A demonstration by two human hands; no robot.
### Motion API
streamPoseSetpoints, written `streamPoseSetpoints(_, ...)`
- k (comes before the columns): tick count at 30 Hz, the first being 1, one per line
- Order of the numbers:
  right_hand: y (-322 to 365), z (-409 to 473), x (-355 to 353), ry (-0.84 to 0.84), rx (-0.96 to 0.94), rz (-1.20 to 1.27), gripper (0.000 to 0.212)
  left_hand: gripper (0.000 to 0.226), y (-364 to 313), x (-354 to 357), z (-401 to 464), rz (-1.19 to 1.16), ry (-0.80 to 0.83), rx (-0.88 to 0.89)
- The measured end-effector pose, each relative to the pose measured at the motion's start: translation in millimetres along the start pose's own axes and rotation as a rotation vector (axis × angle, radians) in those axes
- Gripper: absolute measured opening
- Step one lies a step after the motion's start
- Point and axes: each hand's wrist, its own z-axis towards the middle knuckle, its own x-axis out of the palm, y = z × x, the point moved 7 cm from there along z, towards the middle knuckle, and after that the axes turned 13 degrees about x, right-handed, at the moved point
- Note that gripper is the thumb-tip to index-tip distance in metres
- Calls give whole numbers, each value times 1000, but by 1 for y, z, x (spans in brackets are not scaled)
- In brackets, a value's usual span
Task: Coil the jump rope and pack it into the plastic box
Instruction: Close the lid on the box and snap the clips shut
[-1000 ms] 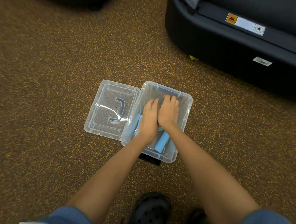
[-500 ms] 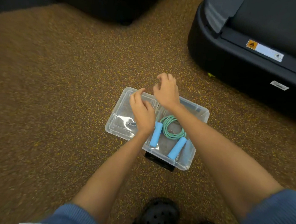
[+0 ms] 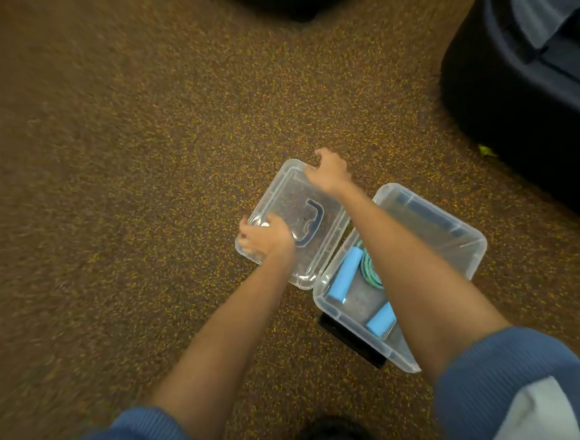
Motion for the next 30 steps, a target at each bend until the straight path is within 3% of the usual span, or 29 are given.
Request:
streamPoseSetpoints(9,-13,22,18,77,64,-149,77,87,30,10,9,17,28,-262)
streamPoseSetpoints(20,-24,25,30,197,91,-191,81,77,35,17,2,-20,68,-230)
streamPoseSetpoints(30,-25,13,24,136,79,-254,73,74,33,7,1,-72,-42,-207)
